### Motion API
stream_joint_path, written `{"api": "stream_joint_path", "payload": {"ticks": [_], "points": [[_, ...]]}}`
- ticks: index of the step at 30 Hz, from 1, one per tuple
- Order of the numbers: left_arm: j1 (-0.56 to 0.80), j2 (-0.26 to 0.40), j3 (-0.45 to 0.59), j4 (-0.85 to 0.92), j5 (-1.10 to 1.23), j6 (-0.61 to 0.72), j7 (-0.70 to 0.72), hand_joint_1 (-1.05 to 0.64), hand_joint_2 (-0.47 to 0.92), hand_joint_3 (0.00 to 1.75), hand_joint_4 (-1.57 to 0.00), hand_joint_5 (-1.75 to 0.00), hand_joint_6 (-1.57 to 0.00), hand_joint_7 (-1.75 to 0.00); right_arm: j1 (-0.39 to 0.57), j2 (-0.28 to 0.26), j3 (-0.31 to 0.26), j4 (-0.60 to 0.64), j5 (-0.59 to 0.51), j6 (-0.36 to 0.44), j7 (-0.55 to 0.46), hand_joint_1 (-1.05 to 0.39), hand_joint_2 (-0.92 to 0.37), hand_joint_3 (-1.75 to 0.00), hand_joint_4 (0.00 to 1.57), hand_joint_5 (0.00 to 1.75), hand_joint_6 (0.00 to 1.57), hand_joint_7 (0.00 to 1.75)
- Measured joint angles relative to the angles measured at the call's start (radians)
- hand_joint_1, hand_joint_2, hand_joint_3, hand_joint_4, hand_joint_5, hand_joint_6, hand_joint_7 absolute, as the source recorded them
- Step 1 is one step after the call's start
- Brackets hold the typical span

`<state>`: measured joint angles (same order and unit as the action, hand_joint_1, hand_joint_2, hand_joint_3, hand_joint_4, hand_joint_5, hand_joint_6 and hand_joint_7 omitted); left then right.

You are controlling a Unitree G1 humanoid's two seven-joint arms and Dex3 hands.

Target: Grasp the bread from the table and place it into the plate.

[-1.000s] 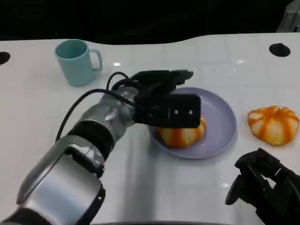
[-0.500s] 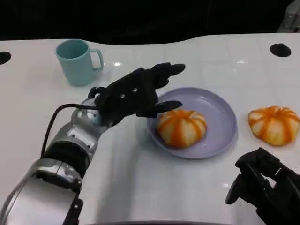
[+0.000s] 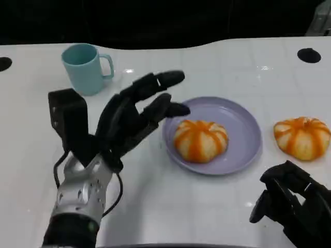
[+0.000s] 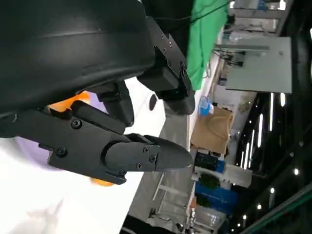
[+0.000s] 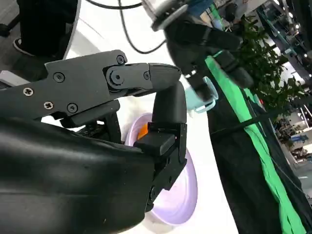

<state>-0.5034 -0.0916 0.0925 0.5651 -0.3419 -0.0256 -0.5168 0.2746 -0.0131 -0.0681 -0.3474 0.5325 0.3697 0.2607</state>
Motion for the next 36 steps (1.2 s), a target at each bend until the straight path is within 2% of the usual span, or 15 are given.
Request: {"api": "stream_joint_path", "payload": {"ticks": [2, 3, 6, 9, 17, 27, 36], "points": [[0.067, -0.005, 0.002, -0.109, -0.034, 0.064, 0.010, -0.59, 0.92, 0.52, -0.50, -1.66, -0.51, -1.33, 0.000, 0.000, -0.002, 0.001, 0.000, 0.001, 0.000, -0.50, -0.92, -0.24, 0.58, 1.71, 0.50, 1.44], [0.095, -0.007, 0.001, -0.154, -0.048, 0.092, 0.013, -0.60, 0.92, 0.50, -0.56, -1.71, -0.49, -1.45, 0.000, 0.000, -0.002, 0.001, 0.000, 0.001, 0.000, -0.50, -0.92, -0.24, 0.58, 1.72, 0.50, 1.44], [0.189, -0.010, 0.011, -0.299, -0.113, 0.224, 0.045, -0.61, 0.92, 0.45, -0.63, -1.74, -0.47, -1.58, -0.001, 0.000, -0.001, 0.002, 0.001, 0.002, 0.001, -0.50, -0.92, -0.24, 0.58, 1.72, 0.50, 1.44], [0.278, -0.009, 0.018, -0.430, -0.153, 0.345, 0.095, -0.60, 0.92, 0.43, -0.63, -1.75, -0.46, -1.60, 0.000, 0.000, 0.000, 0.002, 0.000, 0.002, 0.001, -0.50, -0.92, -0.24, 0.59, 1.72, 0.50, 1.44], [0.440, -0.013, 0.027, -0.644, -0.255, 0.529, 0.183, -0.57, 0.92, 0.39, -0.63, -1.75, -0.44, -1.63, 0.001, 0.000, 0.002, -0.001, -0.001, 0.002, 0.001, -0.50, -0.92, -0.27, 0.59, 1.73, 0.49, 1.45], [0.571, -0.003, 0.038, -0.741, -0.300, 0.593, 0.204, -0.57, 0.92, 0.41, -0.64, -1.75, -0.49, -1.55, 0.001, -0.001, 0.002, -0.003, -0.001, 0.002, 0.001, -0.50, -0.92, -0.28, 0.57, 1.74, 0.48, 1.44], [0.605, 0.004, 0.040, -0.773, -0.301, 0.589, 0.205, -0.56, 0.92, 0.45, -0.64, -1.75, -0.46, -1.61, 0.006, -0.005, 0.002, -0.011, -0.001, 0.002, 0.002, -0.51, -0.92, -0.29, 0.56, 1.74, 0.48, 1.43]]}}
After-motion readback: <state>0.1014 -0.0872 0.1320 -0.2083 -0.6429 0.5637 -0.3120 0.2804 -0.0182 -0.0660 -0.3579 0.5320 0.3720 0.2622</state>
